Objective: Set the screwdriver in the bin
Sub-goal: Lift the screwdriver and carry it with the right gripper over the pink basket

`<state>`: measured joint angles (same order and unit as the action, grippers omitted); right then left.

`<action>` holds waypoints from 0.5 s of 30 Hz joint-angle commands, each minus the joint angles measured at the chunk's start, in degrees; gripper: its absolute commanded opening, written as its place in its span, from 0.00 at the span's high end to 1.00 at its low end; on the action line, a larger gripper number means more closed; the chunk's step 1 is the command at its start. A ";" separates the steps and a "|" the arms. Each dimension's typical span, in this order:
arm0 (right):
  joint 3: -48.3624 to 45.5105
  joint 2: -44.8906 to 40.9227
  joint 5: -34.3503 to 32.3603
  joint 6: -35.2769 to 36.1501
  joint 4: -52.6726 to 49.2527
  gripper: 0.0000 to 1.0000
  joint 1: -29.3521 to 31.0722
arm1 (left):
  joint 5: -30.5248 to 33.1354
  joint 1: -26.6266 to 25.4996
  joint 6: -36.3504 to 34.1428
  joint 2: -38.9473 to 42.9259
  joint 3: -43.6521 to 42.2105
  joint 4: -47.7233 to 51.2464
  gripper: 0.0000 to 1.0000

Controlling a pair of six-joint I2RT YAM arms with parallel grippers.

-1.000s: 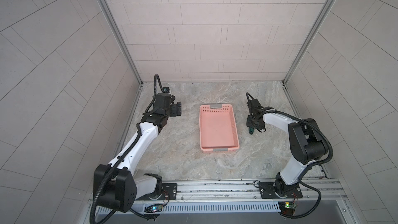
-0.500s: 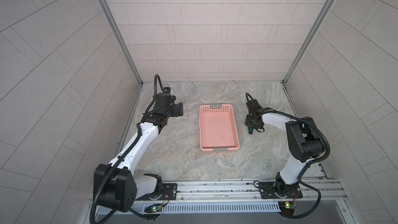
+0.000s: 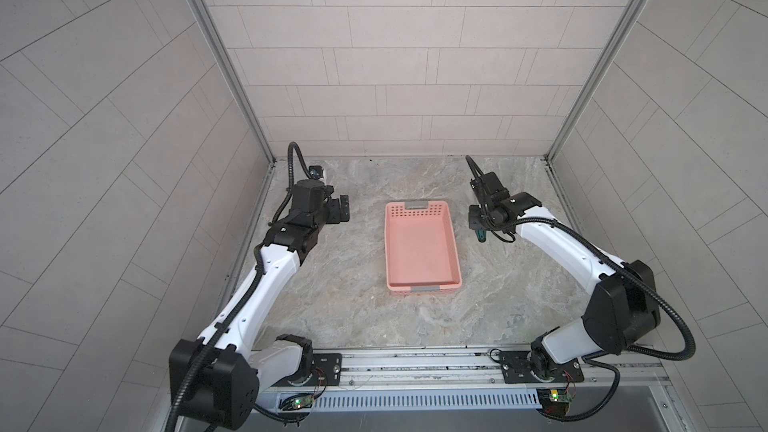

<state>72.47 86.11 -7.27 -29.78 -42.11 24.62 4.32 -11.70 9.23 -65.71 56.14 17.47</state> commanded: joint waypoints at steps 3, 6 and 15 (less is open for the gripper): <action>3.03 5.18 -0.26 -1.21 -1.37 1.00 10.23 | -1.10 1.66 3.42 2.77 -1.65 0.24 0.00; 4.74 9.97 0.50 -2.44 0.81 1.00 13.86 | -1.23 1.95 3.25 4.02 -2.35 0.69 0.00; 8.86 21.64 1.51 -3.92 3.77 0.99 18.94 | 2.23 2.33 2.31 5.06 -3.43 0.99 0.00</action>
<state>79.55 107.37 -4.93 -32.29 -38.94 42.46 5.04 -9.74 11.11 -61.82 53.58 17.93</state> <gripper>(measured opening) 0.169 0.996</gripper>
